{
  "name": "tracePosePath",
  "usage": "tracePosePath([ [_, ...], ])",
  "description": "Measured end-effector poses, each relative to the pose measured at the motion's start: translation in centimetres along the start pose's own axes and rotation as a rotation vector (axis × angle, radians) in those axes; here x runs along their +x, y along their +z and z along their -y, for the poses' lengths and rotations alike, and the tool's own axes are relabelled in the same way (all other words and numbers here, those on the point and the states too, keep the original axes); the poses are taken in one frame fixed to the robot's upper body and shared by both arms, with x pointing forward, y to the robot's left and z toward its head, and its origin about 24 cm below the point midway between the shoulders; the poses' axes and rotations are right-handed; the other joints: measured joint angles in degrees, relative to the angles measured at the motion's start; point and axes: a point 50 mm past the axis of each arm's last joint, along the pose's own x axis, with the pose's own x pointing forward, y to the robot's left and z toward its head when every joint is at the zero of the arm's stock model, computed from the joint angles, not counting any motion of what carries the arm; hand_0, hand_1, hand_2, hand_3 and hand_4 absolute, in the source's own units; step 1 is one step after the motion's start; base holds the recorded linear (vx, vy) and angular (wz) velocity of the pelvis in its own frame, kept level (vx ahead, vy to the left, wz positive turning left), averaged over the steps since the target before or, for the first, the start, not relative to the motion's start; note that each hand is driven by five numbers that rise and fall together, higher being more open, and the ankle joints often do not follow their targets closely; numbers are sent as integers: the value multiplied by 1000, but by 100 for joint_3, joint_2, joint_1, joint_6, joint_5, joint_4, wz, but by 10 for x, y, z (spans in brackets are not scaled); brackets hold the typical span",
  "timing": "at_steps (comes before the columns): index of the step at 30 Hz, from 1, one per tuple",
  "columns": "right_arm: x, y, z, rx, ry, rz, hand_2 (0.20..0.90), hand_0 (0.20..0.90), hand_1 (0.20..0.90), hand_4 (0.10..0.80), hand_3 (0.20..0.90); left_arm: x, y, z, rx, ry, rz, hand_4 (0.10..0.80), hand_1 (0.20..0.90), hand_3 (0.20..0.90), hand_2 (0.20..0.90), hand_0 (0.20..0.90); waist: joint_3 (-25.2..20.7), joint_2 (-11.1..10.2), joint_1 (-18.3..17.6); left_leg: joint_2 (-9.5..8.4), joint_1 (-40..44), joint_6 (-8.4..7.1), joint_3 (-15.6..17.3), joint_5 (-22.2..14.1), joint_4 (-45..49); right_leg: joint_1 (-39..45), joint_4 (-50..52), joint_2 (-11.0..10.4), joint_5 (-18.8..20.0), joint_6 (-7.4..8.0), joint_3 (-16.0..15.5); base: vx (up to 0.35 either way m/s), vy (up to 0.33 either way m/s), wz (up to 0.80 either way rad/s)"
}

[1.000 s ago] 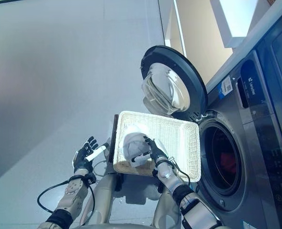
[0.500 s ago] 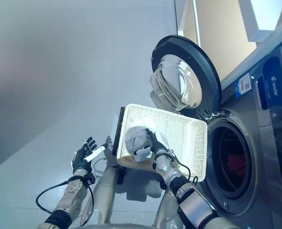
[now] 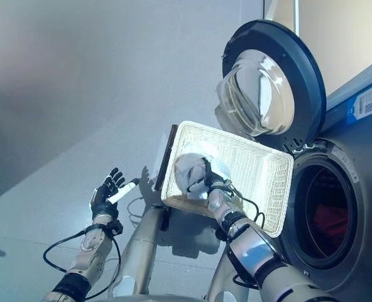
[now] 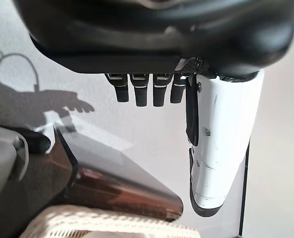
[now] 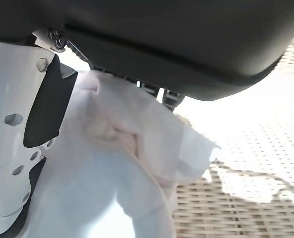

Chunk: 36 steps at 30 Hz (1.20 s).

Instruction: Pick up the clothes and place them into the washing machine

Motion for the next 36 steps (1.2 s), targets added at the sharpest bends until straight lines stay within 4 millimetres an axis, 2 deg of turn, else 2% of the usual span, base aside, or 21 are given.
tracePosePath([
  [5, 5, 3, 11, -51, -39, -7, 900, 900, 900, 800, 900, 1, 9, 7, -15, -27, 38, 800, 900, 900, 900, 900, 18, 13, 62, -5, -225, 0, -20, -1, 90, -214, 126, -7, -35, 1, 19, -21, 3, 4],
  [6, 6, 3, 12, -78, -42, -12, 782, 782, 782, 716, 782, 1, 10, 7, -17, -30, 43, 800, 900, 900, 900, 900, 16, 12, 102, -4, -263, -1, -28, -1, 113, -255, 159, -13, -43, -12, 26, -8, -9, 5],
  [7, 7, 4, 15, -93, -48, -12, 472, 472, 472, 494, 472, 1, 11, 8, -18, -33, 47, 800, 900, 900, 900, 900, 17, 13, 126, -5, -292, -1, -37, -1, 95, -284, 163, -4, -44, -13, 23, -6, -5, 7],
  [8, 8, 4, 16, -100, -49, -12, 252, 252, 252, 337, 252, 1, 12, 7, -16, -33, 47, 800, 900, 900, 900, 900, 19, 15, 124, -6, -299, -1, -39, -1, 90, -290, 166, -6, -45, -15, 20, 0, -6, 8],
  [9, 8, 4, 17, -106, -51, -13, 200, 200, 200, 300, 200, 1, 11, 7, -14, -32, 45, 800, 900, 900, 900, 900, 18, 14, 129, -7, -300, -3, -44, -2, 78, -287, 167, -6, -48, -19, 17, 1, 1, 7],
  [18, 12, 5, 28, -107, -95, -28, 200, 200, 200, 300, 200, 2, 15, 4, 2, -49, 57, 800, 900, 900, 900, 900, 16, 11, 131, -32, -429, -41, -41, -15, 12, -399, 107, -26, -62, -10, 3, 3, -2, 4],
  [24, 11, 2, 27, -104, -89, -36, 200, 200, 200, 300, 200, 3, 16, 4, 7, -57, 49, 800, 900, 900, 900, 900, 15, 12, 131, -110, -468, -73, -51, -36, 137, -416, 187, -103, -116, 24, 33, -5, 1, 5],
  [27, 10, 1, 22, -109, -63, -38, 200, 200, 200, 300, 200, -4, 7, -2, 14, -41, 19, 800, 900, 900, 900, 900, 14, 30, 136, -119, -475, 29, -75, -178, 559, -436, 406, -58, -170, 91, 140, -7, -1, -29],
  [31, 11, -1, 26, -93, -73, -49, 200, 200, 200, 300, 200, 2, 16, 3, 13, -60, 50, 800, 900, 900, 900, 900, 10, 22, 133, -121, -506, 3, -55, -193, 365, -486, 356, -108, -290, 59, 112, -2, -9, 17],
  [36, 9, -8, 25, -13, -72, -84, 200, 200, 200, 300, 200, 0, 13, 2, 16, -72, 38, 800, 900, 900, 900, 900, 8, 25, 117, -104, -486, -4, -53, -203, 485, -469, 426, -97, -290, 61, 141, 8, -9, -6],
])
